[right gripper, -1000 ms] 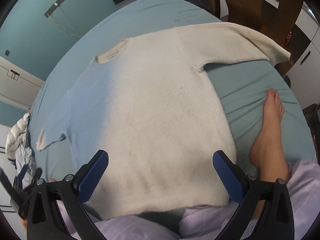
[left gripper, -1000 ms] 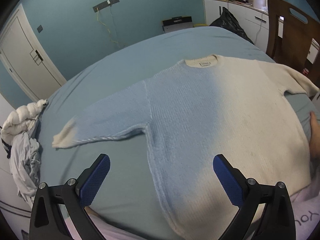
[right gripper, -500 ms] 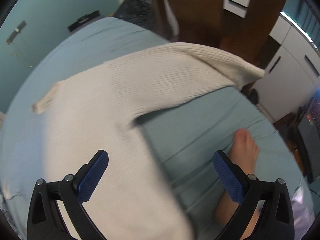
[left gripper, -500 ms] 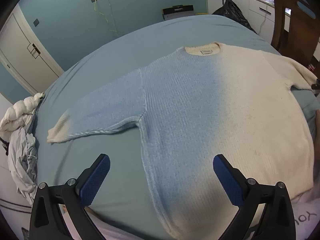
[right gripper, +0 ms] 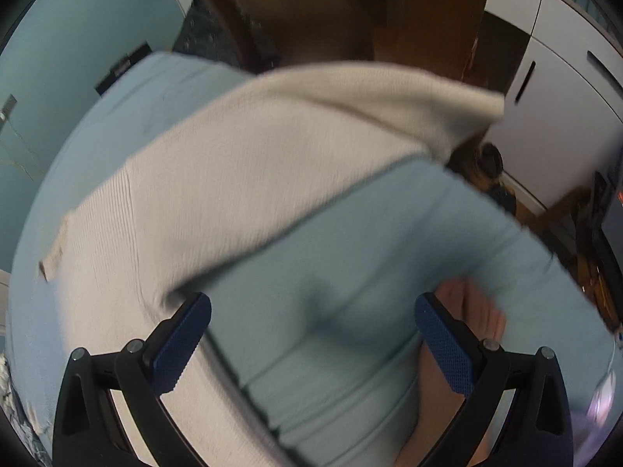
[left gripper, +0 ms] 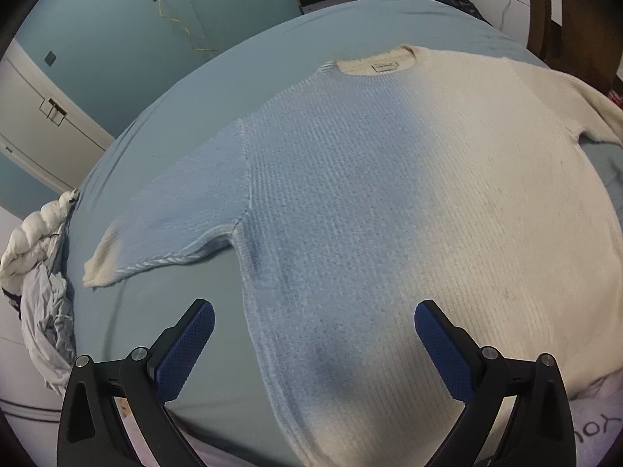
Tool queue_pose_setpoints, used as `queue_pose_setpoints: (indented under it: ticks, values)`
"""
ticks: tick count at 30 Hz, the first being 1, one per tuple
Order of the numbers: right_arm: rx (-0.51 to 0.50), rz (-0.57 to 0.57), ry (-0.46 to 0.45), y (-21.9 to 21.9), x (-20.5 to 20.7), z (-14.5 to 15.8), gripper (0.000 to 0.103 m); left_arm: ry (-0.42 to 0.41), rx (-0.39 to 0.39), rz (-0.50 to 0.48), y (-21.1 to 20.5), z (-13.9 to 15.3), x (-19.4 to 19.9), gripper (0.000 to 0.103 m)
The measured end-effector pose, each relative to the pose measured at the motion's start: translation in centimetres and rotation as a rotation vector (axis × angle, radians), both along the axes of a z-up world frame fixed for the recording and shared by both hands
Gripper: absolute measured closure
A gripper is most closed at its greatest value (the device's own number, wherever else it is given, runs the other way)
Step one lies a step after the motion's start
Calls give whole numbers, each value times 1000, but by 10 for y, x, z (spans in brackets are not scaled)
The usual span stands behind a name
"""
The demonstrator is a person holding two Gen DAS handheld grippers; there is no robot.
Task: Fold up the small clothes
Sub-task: 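Reach the right tool to the cream sleeve cuff and grasp it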
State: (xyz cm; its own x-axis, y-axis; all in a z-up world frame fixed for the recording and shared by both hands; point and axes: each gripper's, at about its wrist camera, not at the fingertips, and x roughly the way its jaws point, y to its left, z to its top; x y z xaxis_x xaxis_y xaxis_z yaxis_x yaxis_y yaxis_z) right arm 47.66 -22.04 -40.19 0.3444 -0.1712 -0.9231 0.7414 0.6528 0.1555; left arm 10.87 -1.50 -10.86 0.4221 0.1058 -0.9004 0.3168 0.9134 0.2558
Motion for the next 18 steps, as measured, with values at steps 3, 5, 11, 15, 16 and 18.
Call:
queue_pose_setpoints:
  ticks: [3,5,11,15,16,18]
  values:
    - [1,-34,-95,-33,-11,20,1,-10,23,-17,-4,-3,-2,0]
    - [-26,-35,-136,-57,-16,29,1,-8,33,-25,-5,-7,-2,0]
    - [-241,46,-7,-126,-12,20,1,19,62,-26,-1,-21,3,0]
    - [-267,101,129,-142,12,-16,1,41,90,-8,3,-32,9,0]
    - [-277,94,126,-144,18,-22,1,51,96,-2,5,-36,11,0]
    - [-285,83,118,-146,26,-30,1,65,111,5,9,-43,13,0]
